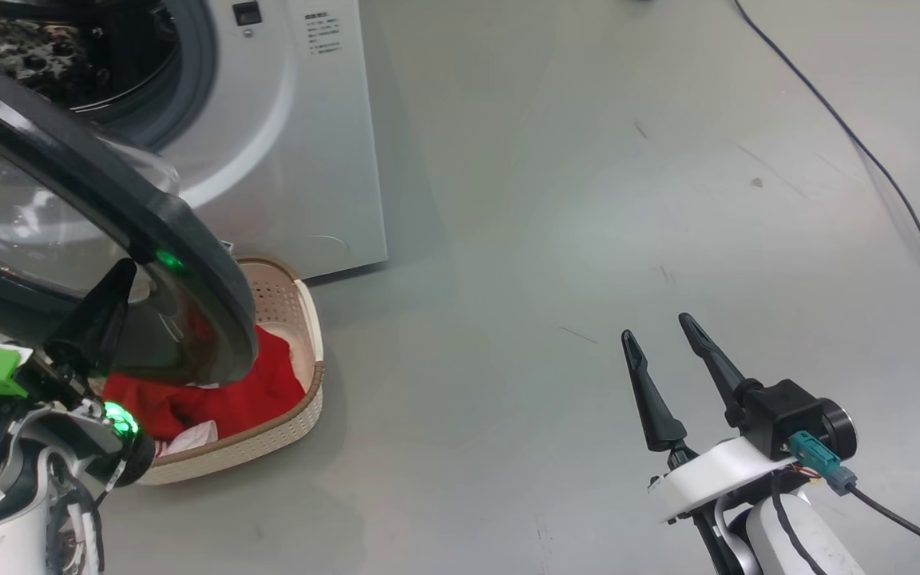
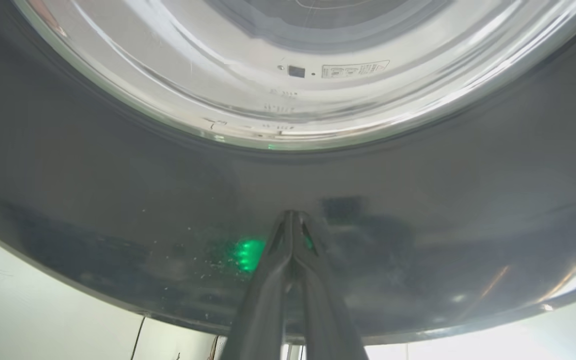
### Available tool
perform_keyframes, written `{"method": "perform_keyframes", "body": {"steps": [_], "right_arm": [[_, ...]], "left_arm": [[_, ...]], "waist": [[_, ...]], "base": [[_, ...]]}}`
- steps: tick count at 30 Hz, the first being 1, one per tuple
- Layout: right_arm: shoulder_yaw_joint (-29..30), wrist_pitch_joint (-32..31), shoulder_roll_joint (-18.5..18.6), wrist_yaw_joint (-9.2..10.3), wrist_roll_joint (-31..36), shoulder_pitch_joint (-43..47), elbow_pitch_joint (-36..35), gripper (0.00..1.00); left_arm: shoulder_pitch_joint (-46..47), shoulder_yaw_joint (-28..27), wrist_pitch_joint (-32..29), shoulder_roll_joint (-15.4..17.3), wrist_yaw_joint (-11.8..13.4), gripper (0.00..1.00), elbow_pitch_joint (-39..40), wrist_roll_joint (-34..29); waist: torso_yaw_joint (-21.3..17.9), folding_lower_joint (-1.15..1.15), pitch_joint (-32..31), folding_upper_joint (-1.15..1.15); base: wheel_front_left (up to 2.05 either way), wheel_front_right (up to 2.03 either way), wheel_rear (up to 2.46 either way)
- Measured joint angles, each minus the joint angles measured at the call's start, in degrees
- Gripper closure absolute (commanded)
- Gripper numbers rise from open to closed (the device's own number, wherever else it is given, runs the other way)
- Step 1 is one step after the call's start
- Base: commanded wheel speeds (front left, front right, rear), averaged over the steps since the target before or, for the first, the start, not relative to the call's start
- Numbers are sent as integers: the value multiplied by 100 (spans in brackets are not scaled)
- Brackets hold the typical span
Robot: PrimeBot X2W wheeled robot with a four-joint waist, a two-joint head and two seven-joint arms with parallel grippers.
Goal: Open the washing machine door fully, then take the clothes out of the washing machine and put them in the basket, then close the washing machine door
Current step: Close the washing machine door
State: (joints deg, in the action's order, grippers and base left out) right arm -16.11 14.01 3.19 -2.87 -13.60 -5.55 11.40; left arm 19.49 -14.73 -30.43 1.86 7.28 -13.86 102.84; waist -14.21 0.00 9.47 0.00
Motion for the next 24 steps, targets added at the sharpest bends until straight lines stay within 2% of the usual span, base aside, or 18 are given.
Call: {"method": "perform_keyframes", "body": {"steps": [12,24], "right_arm": [[47,0,-18,10,-51,1,-45,0],[191,1,-35,103,-52,5,-123,0]], "left_arm": [[450,257,630,-4,0,100,-283,197],[564,662,761,-35,0,100,-538,247]], "waist": [[-426,0,94,0],[-331,0,68,0]], "base": [[0,0,0],[0,0,0]]}}
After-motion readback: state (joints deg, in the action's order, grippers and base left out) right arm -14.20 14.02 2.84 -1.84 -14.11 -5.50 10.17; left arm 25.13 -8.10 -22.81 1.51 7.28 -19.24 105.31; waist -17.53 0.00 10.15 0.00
